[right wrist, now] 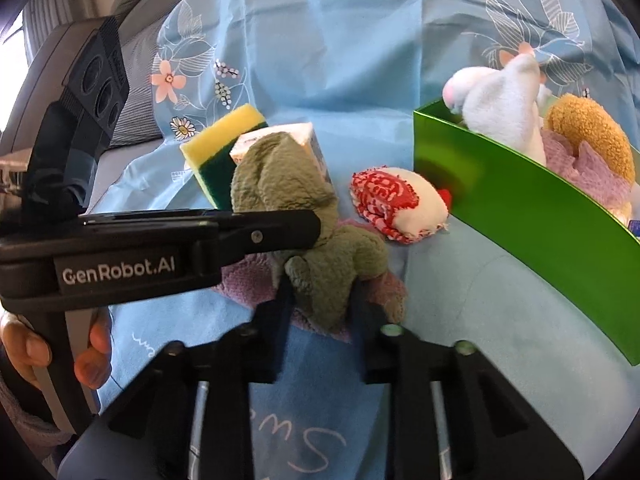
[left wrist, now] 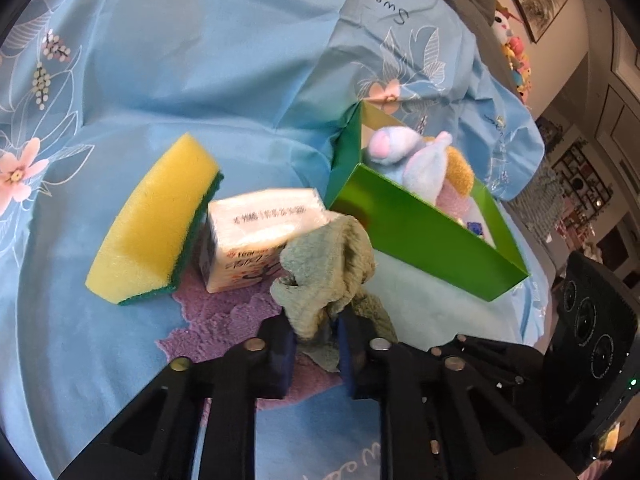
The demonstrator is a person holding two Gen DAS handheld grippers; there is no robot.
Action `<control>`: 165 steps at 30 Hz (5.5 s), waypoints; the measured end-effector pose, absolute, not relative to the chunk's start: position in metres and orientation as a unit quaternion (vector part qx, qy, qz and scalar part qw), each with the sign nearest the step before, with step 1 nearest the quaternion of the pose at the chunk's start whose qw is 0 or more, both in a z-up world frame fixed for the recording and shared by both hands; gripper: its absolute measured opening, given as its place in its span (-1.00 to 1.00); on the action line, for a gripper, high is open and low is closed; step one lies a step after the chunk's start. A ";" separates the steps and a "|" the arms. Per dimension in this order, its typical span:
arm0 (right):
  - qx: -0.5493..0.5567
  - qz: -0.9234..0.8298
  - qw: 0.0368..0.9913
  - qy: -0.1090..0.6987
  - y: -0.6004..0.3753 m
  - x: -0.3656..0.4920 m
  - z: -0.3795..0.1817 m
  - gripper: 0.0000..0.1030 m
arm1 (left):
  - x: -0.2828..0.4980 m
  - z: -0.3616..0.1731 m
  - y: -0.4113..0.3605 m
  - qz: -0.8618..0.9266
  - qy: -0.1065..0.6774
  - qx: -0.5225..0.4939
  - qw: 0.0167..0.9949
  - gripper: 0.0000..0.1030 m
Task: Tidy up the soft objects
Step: 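Grasp the sage-green towel with the left tool, then carry the green towel with the left tool over the box, then open the left tool to drop the green towel into the box, then move the left tool to the pink cloth on the sheet, then grasp the pink cloth with the left tool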
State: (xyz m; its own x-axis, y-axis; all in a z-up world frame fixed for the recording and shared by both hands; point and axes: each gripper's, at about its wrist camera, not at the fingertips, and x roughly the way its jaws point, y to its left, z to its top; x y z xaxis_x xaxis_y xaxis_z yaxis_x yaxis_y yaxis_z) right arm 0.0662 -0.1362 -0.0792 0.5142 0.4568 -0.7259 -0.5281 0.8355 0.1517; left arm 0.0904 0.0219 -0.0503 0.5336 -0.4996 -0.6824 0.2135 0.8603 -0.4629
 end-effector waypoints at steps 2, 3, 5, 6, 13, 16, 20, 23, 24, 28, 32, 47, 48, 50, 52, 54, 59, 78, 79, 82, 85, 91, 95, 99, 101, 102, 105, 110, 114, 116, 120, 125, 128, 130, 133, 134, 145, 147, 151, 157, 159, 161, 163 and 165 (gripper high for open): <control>-0.042 0.287 0.874 0.389 -0.137 0.061 -0.072 -0.77 | 0.086 -0.043 0.023 -0.211 0.429 -0.177 0.860 -0.69; -0.039 0.289 0.877 0.382 -0.139 0.058 -0.067 -0.78 | 0.083 -0.038 0.023 -0.214 0.424 -0.183 0.861 -0.69; -0.034 0.294 0.880 0.371 -0.143 0.053 -0.059 -0.78 | 0.074 -0.026 0.021 -0.222 0.414 -0.183 0.864 -0.69; -0.032 0.295 0.882 0.367 -0.146 0.050 -0.055 -0.78 | 0.071 -0.021 0.019 -0.224 0.410 -0.181 0.865 -0.69; -0.010 0.286 0.896 0.340 -0.173 0.033 -0.031 -0.78 | 0.060 0.012 -0.013 -0.245 0.394 -0.137 0.875 -0.69; -0.006 0.273 0.905 0.327 -0.189 0.030 -0.022 -0.78 | 0.063 0.022 -0.033 -0.252 0.393 -0.122 0.876 -0.69; 0.005 0.252 0.915 0.316 -0.217 0.029 -0.014 -0.78 | 0.071 0.032 -0.061 -0.262 0.390 -0.100 0.877 -0.69; 0.009 0.237 0.920 0.312 -0.233 0.035 -0.010 -0.78 | 0.083 0.038 -0.086 -0.268 0.392 -0.081 0.876 -0.69; 0.010 0.234 0.921 0.312 -0.237 0.037 -0.009 -0.78 | 0.087 0.040 -0.094 -0.270 0.393 -0.074 0.876 -0.69; 0.024 0.214 0.926 0.311 -0.260 0.056 -0.008 -0.78 | 0.104 0.044 -0.119 -0.278 0.397 -0.057 0.873 -0.69; 0.033 0.199 0.929 0.309 -0.277 0.073 -0.007 -0.77 | 0.127 0.044 -0.141 -0.277 0.407 -0.048 0.869 -0.69; 0.031 0.156 0.921 0.356 -0.308 0.135 -0.033 -0.72 | 0.187 0.005 -0.180 -0.250 0.461 -0.031 0.851 -0.69; 0.030 0.154 0.920 0.360 -0.308 0.137 -0.035 -0.72 | 0.188 0.003 -0.181 -0.250 0.463 -0.029 0.850 -0.69; 0.026 0.152 0.917 0.367 -0.308 0.140 -0.039 -0.71 | 0.190 -0.001 -0.184 -0.247 0.467 -0.019 0.849 -0.69; 0.023 0.149 0.916 0.373 -0.308 0.142 -0.042 -0.69 | 0.192 -0.003 -0.187 -0.244 0.471 -0.008 0.848 -0.69; 0.022 0.144 0.914 0.379 -0.308 0.144 -0.044 -0.61 | 0.195 -0.004 -0.188 -0.244 0.475 -0.007 0.846 -0.68; 0.020 0.132 0.914 0.384 -0.308 0.144 -0.045 -0.08 | 0.197 -0.006 -0.188 -0.233 0.483 -0.003 0.844 -0.24; 0.040 0.083 0.930 0.356 -0.330 0.093 -0.013 0.85 | 0.154 0.029 -0.167 -0.217 0.454 -0.013 0.864 0.78; 0.042 0.080 0.930 0.355 -0.332 0.089 -0.011 0.88 | 0.149 0.030 -0.165 -0.214 0.454 -0.013 0.865 0.78; 0.043 0.073 0.931 0.354 -0.334 0.077 -0.006 0.93 | 0.138 0.033 -0.160 -0.209 0.453 -0.014 0.867 0.78; 0.040 0.065 0.933 0.353 -0.335 0.066 -0.001 0.98 | 0.127 0.037 -0.156 -0.204 0.449 -0.013 0.870 0.78; 0.033 0.058 0.936 0.346 -0.334 0.043 0.011 0.98 | 0.103 0.045 -0.144 -0.190 0.440 -0.020 0.878 0.99; 0.030 0.061 0.938 0.341 -0.330 0.028 0.018 0.98 | 0.085 0.049 -0.131 -0.192 0.433 -0.032 0.880 0.99; 0.021 0.066 0.939 0.336 -0.322 0.015 0.023 0.99 | 0.064 0.053 -0.119 -0.190 0.423 -0.031 0.885 0.99; 0.019 0.067 0.940 0.334 -0.318 0.009 0.025 0.99 | 0.055 0.055 -0.113 -0.188 0.418 -0.031 0.888 0.99; 0.018 0.069 0.940 0.333 -0.316 0.005 0.026 0.99 | 0.051 0.055 -0.110 -0.185 0.416 -0.032 0.890 0.99; 0.010 0.072 0.941 0.331 -0.309 -0.004 0.028 0.99 | 0.039 0.055 -0.100 -0.179 0.411 -0.034 0.893 0.99; 0.001 0.079 0.941 0.330 -0.297 -0.011 0.029 0.99 | 0.024 0.052 -0.084 -0.164 0.406 -0.035 0.898 0.99; -0.012 0.085 0.940 0.331 -0.286 -0.014 0.027 0.99 | 0.019 0.045 -0.068 -0.154 0.412 -0.046 0.897 0.99; -0.017 0.086 0.939 0.333 -0.282 -0.015 0.025 0.99 | 0.017 0.040 -0.061 -0.146 0.415 -0.048 0.896 0.99; -0.025 0.088 0.936 0.340 -0.275 -0.014 0.019 0.99 | 0.016 0.030 -0.045 -0.136 0.423 -0.060 0.894 0.99; -0.028 0.091 0.932 0.350 -0.269 -0.011 0.012 0.99 | 0.017 0.012 -0.028 -0.115 0.436 -0.070 0.890 0.99; -0.028 0.098 0.929 0.356 -0.266 -0.006 0.006 0.99 | 0.017 -0.002 -0.019 -0.098 0.447 -0.069 0.887 0.99; -0.026 0.107 0.925 0.363 -0.263 -0.003 0.000 0.99 | 0.018 -0.010 -0.014 -0.087 0.452 -0.066 0.885 0.99; -0.025 0.122 0.918 0.377 -0.256 0.002 -0.013 0.99 | 0.020 -0.024 -0.004 -0.070 0.464 -0.064 0.881 0.99; -0.027 0.125 0.914 0.384 -0.253 0.005 -0.019 0.99 | 0.021 -0.029 0.001 -0.064 0.470 -0.065 0.878 0.99; -0.044 0.209 0.877 0.431 -0.206 0.028 -0.067 0.98 | 0.043 -0.057 0.019 -0.075 0.489 -0.098 0.864 0.99; -0.048 0.224 0.871 0.434 -0.197 0.033 -0.073 0.98 | 0.050 -0.061 0.021 -0.079 0.491 -0.107 0.861 0.99; -0.058 0.247 0.860 0.442 -0.178 0.044 -0.085 0.95 | 0.064 -0.069 0.022 -0.079 0.493 -0.106 0.860 0.99; -0.071 0.273 0.849 0.448 -0.155 0.066 -0.095 0.71 | 0.076 -0.077 0.025 -0.097 0.496 -0.115 0.855 0.64; -0.081 0.277 0.848 0.445 -0.148 0.071 -0.096 0.52 | 0.078 -0.077 0.026 -0.106 0.495 -0.118 0.854 0.39; -0.091 0.282 0.847 0.442 -0.143 0.075 -0.095 0.30 | 0.079 -0.077 0.028 -0.118 0.494 -0.128 0.852 -0.04; -0.099 0.279 0.848 0.439 -0.140 0.077 -0.095 0.11 | 0.079 -0.077 0.030 -0.125 0.494 -0.135 0.850 -0.15; -0.094 0.286 0.847 0.438 -0.143 0.079 -0.094 -0.34 | 0.079 -0.076 0.032 -0.126 0.493 -0.147 0.848 -0.37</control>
State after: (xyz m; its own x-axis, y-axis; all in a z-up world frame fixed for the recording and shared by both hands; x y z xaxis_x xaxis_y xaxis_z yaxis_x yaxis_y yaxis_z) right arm 0.0786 -0.1429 -0.0937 0.4534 0.4015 -0.7957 -0.5666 0.8190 0.0904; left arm 0.0786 0.0322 -0.0765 0.4828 -0.3588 -0.7989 0.0701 0.9251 -0.3731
